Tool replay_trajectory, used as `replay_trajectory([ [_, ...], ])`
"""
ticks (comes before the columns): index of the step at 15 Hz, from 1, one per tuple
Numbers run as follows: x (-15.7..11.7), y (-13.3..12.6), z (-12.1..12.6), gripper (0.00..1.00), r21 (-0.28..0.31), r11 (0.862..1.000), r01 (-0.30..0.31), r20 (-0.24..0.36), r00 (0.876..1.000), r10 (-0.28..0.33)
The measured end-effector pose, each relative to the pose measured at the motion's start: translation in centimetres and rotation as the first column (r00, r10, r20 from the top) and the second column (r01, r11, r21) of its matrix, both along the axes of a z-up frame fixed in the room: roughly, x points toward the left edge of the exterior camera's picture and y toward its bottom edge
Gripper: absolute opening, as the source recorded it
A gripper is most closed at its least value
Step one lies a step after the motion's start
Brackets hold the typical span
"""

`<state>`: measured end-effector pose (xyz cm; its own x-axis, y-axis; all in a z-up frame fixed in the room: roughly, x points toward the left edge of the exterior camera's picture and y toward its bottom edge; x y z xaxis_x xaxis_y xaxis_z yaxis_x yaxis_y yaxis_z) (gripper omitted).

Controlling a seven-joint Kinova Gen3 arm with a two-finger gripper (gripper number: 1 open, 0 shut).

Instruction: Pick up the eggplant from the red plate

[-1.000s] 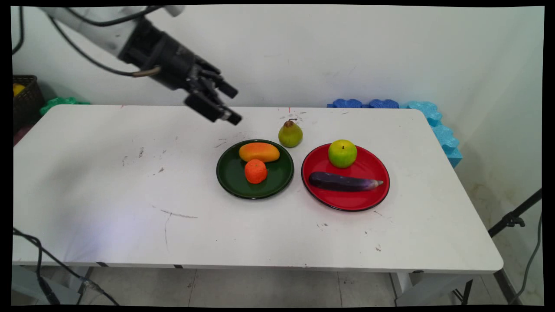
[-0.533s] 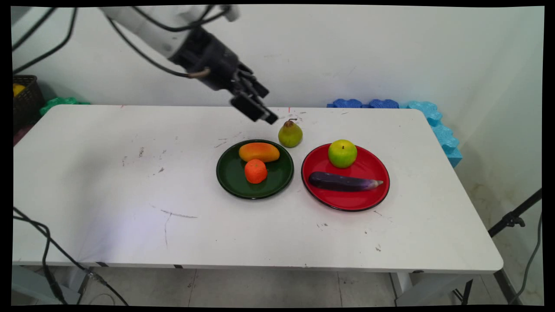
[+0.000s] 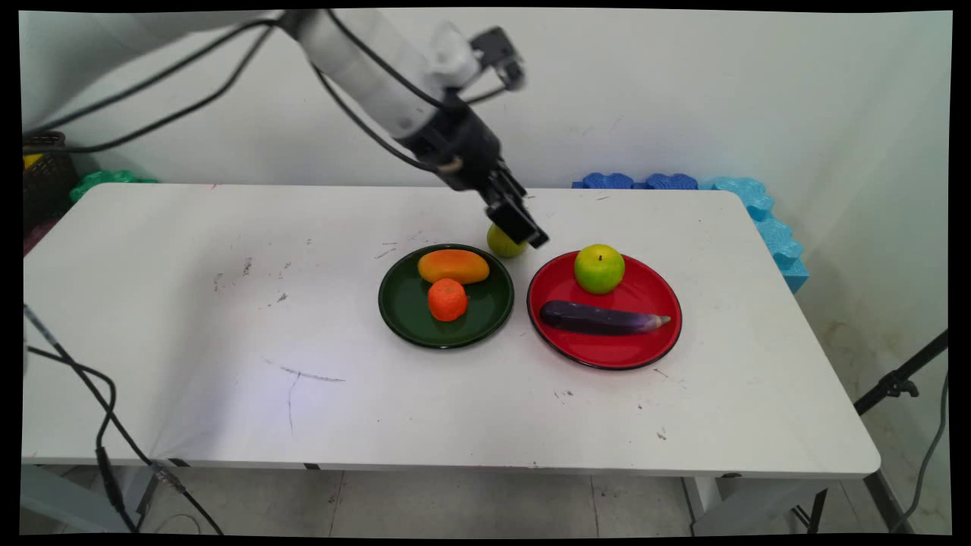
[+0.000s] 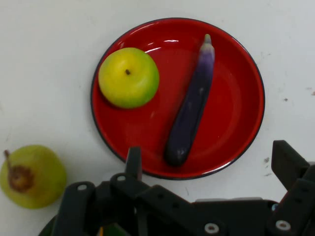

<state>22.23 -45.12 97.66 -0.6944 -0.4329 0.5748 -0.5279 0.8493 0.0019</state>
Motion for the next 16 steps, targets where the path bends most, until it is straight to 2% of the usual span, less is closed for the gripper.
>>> replay_trajectory([
  [7,-4.3,-2.6,-3.7,1.00,0.035,0.999,0.017,0.041,0.999,-0.019],
  [16,-8.1,-5.1,-8.5,1.00,0.056,0.994,0.094,0.076,0.992,-0.098],
])
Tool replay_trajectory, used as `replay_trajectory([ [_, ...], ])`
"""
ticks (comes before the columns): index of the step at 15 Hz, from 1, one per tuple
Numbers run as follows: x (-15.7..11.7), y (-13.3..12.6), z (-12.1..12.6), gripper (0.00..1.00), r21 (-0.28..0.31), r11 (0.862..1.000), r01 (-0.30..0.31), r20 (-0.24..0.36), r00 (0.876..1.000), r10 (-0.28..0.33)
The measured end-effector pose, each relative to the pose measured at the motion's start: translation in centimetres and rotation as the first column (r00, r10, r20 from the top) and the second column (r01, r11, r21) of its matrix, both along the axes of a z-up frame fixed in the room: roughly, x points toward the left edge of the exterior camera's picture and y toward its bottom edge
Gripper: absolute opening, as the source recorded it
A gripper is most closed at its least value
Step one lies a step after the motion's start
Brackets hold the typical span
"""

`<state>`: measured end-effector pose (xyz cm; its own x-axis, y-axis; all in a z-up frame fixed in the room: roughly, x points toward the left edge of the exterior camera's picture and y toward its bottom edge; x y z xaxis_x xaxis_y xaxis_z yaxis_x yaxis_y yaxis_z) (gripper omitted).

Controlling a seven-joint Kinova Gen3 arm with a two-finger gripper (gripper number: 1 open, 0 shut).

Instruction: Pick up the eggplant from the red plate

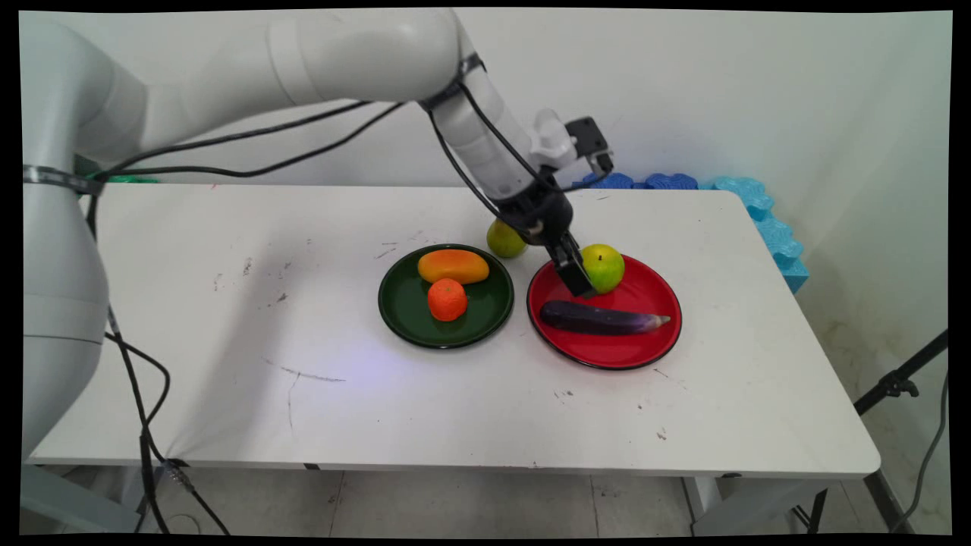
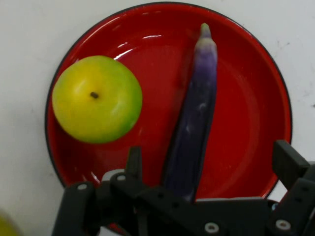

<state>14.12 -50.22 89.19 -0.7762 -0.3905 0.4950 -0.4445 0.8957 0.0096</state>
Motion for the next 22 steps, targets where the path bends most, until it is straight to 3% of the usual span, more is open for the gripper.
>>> replay_trajectory([
  [12,-2.2,-1.9,-5.5,1.00,0.000,0.995,0.104,0.029,0.994,-0.104],
  [20,-2.5,-2.3,-7.2,1.00,0.004,0.992,0.124,0.037,0.992,-0.124],
  [21,-2.6,-2.4,-7.3,0.00,0.004,0.992,0.126,0.038,0.991,-0.126],
  [22,-2.6,-2.4,-7.4,0.00,0.004,0.992,0.127,0.039,0.991,-0.127],
])
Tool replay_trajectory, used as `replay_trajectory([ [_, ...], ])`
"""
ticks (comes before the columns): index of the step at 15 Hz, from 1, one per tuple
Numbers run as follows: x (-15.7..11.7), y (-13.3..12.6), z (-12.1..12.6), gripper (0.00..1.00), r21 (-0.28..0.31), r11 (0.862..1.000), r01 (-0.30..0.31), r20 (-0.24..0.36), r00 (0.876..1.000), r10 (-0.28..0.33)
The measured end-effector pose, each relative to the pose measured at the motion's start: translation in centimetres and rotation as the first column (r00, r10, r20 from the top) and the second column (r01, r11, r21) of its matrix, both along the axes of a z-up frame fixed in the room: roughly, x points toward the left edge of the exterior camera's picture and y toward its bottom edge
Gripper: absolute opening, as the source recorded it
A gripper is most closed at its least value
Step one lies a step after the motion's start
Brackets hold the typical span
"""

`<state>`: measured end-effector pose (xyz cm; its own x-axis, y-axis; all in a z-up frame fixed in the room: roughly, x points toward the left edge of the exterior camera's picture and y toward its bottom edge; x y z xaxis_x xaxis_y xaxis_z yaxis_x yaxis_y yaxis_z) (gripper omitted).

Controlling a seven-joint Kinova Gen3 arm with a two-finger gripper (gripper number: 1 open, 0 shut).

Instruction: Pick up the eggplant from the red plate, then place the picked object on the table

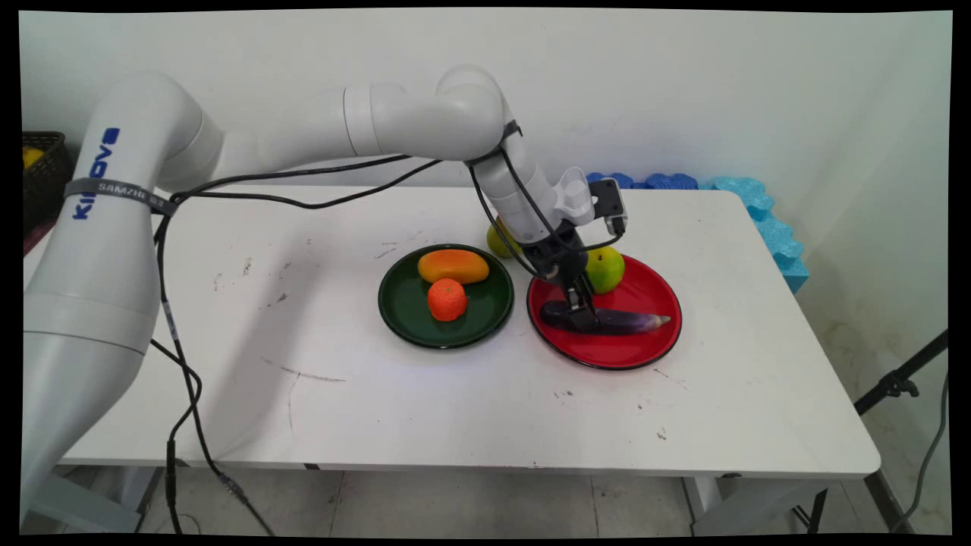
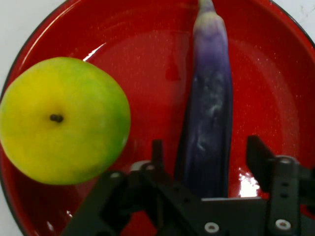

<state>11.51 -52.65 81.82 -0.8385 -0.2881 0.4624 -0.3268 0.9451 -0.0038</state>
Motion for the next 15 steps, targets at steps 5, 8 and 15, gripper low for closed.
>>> replay_trajectory([
  [5,-0.3,0.1,-0.2,0.00,0.006,1.000,0.010,-0.003,1.000,-0.010],
  [8,-0.4,0.4,-0.1,0.00,0.010,1.000,0.012,-0.004,1.000,-0.012],
  [15,-0.6,0.6,1.6,0.00,-0.001,1.000,0.000,-0.018,1.000,0.000],
])
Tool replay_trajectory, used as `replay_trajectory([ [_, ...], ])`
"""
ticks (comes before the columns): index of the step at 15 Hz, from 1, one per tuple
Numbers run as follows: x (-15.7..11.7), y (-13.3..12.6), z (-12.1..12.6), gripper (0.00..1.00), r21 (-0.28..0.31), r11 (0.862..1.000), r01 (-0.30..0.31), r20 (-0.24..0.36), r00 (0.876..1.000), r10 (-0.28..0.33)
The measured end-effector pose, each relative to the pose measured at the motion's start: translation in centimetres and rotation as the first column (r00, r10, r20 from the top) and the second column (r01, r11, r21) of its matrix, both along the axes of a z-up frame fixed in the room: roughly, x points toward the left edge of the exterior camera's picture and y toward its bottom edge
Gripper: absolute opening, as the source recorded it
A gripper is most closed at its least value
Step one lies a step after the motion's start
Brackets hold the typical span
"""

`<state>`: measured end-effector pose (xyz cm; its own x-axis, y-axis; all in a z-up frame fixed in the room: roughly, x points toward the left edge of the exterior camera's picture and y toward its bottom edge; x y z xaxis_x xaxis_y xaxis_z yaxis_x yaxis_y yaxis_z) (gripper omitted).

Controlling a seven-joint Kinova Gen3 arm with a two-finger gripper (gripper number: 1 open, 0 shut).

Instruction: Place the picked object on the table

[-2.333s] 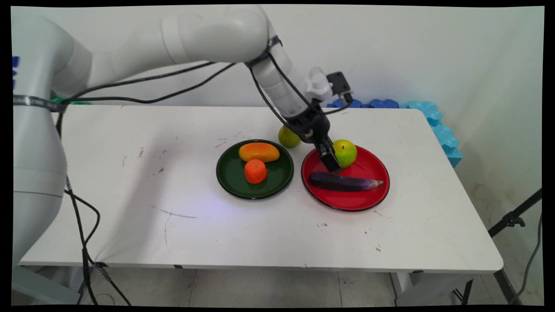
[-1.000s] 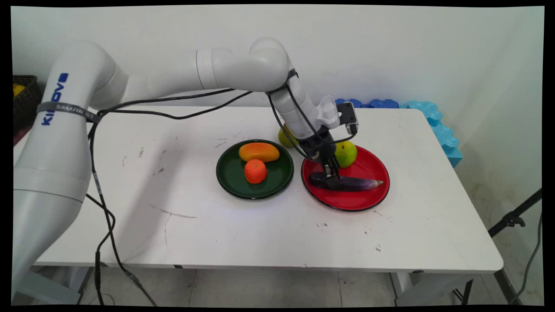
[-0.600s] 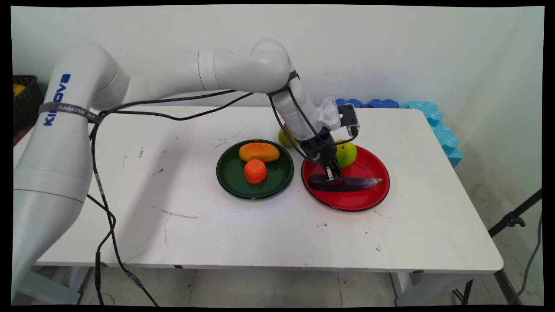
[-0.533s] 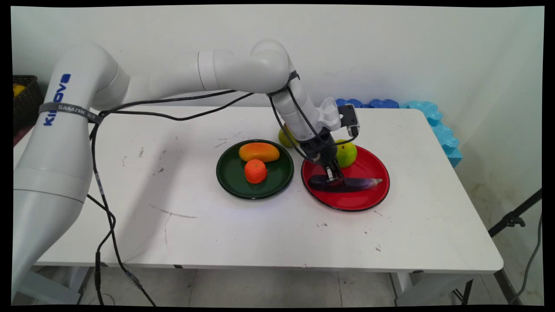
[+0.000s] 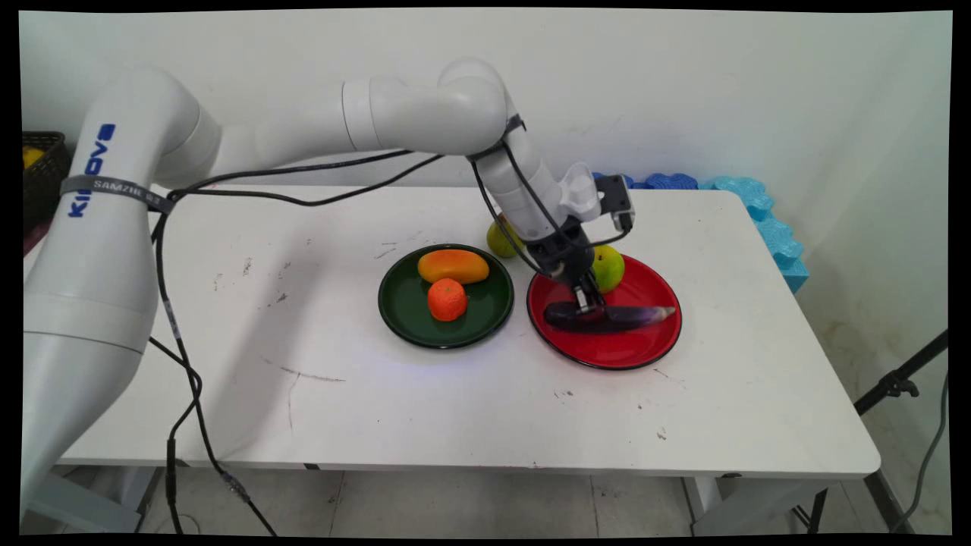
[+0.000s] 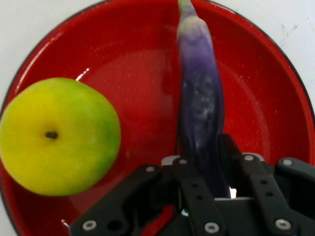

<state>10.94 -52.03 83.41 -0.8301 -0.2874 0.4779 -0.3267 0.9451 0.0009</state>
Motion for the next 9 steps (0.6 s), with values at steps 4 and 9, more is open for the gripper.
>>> replay_trajectory([
  [4,0.3,0.1,2.3,0.00,-0.018,1.000,-0.022,-0.014,1.000,0.022],
  [9,1.7,1.8,5.8,0.00,-0.042,0.998,-0.046,-0.034,0.998,0.044],
])
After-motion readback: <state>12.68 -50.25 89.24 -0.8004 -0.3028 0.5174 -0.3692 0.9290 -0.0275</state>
